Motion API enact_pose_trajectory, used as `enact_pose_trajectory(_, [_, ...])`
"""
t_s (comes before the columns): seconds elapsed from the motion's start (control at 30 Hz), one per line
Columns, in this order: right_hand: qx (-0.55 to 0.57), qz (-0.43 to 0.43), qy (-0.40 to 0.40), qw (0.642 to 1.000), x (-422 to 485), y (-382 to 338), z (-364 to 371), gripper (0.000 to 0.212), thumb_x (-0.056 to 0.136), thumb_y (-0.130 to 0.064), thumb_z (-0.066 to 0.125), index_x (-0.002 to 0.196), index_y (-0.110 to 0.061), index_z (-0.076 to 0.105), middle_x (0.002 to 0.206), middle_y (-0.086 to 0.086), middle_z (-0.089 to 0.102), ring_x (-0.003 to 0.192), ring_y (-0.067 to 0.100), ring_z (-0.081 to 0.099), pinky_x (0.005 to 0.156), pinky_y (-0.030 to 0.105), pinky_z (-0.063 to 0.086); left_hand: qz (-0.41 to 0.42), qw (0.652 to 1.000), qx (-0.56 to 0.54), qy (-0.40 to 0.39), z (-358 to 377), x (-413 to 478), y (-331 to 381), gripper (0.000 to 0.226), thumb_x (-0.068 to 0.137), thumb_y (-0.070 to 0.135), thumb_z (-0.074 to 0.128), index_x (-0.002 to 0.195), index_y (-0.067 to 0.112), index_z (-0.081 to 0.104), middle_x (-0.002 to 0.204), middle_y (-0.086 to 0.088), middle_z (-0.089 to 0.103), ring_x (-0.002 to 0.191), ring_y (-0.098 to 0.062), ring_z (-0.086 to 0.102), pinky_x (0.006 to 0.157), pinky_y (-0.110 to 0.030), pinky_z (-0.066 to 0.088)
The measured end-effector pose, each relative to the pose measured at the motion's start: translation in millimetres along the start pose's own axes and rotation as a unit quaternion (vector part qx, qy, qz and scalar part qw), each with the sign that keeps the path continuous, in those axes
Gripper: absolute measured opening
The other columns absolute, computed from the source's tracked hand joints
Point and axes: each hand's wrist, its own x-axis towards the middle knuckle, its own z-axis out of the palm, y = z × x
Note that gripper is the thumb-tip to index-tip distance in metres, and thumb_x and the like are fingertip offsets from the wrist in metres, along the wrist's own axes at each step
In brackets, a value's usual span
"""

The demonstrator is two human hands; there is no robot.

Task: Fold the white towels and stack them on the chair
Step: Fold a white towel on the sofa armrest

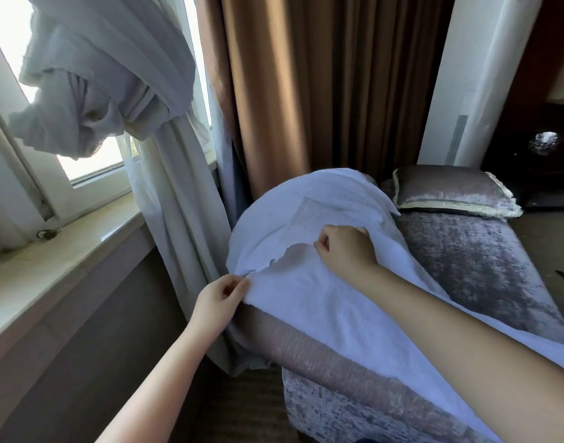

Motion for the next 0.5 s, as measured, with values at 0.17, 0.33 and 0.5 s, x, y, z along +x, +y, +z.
enact_pose_trajectory(0.17, [0.074,-0.159,0.017,0.984,-9.2,-6.8,4.6,0.022,0.086,-0.009,0.054,0.105,-0.016,0.062,0.105,-0.003,0.063,0.097,0.019,0.056,0.085,0.033,0.034,-0.023,1.0,-0.004,-0.021,-1.7,3.5,-2.3,0.025,0.096,0.03,0.057,0.078,0.015,0.066,0.067,0.004,0.054,0.063,-0.008,0.047,0.06,-0.019,0.036])
enact_pose_trajectory(0.33, [0.074,-0.183,0.044,0.979,-6.3,-24.9,16.5,0.013,0.087,-0.029,0.064,0.085,-0.017,0.062,0.08,-0.009,0.059,0.084,0.021,0.054,0.081,0.036,0.038,-0.041,0.998,-0.043,-0.022,-2.5,10.9,3.0,0.024,0.094,0.027,0.06,0.079,0.008,0.064,0.062,0.001,0.06,0.061,-0.011,0.056,0.067,-0.031,0.046])
enact_pose_trajectory(0.5, [0.095,-0.063,0.033,0.993,22.4,-37.0,9.7,0.017,0.094,-0.032,0.06,0.1,-0.018,0.066,0.086,-0.007,0.067,0.099,0.018,0.05,0.091,0.034,0.036,-0.018,0.998,-0.053,-0.026,-14.2,13.5,12.4,0.017,0.09,0.02,0.068,0.079,0.007,0.066,0.071,-0.002,0.065,0.064,-0.01,0.057,0.066,-0.027,0.046])
